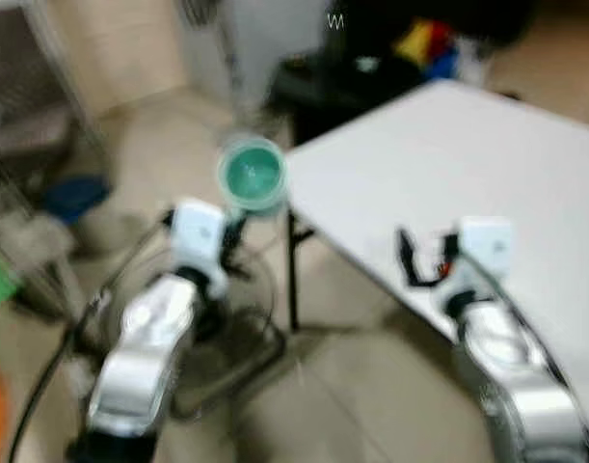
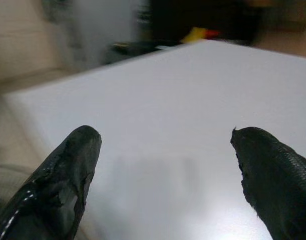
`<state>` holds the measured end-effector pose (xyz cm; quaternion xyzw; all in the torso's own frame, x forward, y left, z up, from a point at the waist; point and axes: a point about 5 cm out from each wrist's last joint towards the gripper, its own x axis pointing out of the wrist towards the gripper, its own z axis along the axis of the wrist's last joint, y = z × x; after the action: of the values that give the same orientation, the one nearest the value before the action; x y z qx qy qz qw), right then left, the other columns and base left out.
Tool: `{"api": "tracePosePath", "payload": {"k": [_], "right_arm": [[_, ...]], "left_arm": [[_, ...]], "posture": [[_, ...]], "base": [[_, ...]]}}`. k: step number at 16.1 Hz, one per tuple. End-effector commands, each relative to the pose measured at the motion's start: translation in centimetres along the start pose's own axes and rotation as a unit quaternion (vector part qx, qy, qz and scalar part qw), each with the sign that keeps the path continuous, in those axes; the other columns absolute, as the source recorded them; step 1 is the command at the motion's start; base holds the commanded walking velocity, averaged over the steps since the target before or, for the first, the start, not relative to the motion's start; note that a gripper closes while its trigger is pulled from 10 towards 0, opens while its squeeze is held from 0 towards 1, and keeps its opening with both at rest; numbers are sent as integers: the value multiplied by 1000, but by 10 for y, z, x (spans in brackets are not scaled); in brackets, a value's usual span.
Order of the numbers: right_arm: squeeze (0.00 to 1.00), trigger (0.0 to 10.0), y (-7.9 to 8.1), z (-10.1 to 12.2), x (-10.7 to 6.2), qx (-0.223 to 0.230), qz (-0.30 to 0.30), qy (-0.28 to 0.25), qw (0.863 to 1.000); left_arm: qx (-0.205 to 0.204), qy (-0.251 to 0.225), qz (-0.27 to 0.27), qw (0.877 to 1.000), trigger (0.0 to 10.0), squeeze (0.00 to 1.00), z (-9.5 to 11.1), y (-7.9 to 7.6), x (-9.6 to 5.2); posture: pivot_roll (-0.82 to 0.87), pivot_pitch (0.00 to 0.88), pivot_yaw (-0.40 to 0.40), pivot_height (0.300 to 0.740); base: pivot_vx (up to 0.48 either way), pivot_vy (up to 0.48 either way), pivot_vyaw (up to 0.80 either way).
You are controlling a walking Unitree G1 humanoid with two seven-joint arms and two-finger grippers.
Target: Setting the table
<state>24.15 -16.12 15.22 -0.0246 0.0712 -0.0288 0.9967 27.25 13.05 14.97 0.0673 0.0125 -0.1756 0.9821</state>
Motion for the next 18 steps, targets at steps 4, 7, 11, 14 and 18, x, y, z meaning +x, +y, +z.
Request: {"api": "tracePosePath", "payload": {"k": [4,7,11,14,18], "right_arm": [[0,10000,5,6,0,-9,-6,-9,1000],[0,10000,0,7,-4,-11,-31,-9,999],[0,10000,0,14,-2,-23,-26,-26,999],[0,10000,-5,18,-2,-24,-33,-29,999],[0,10000,-3,13,-6,-11,-37,-18,999]], "left_arm": [[6,0,16,1000,10000,0,0,11,-8],[6,-1,17,1000,10000,0,0,10,-8],[2,-8,18,1000,10000,0,2,10,-10],[3,-11,17,1000,10000,0,5,11,-10],[-2,-7,7,1000,10000,0,2,10,-9]], "posture": [[22,0,38,740],[20,0,34,740],[23,0,14,740],[19,0,16,740],[-3,0,39,740]], "base": [[344,0,-400],[339,0,0],[338,0,-200],[340,0,-267],[337,0,-400]]}}
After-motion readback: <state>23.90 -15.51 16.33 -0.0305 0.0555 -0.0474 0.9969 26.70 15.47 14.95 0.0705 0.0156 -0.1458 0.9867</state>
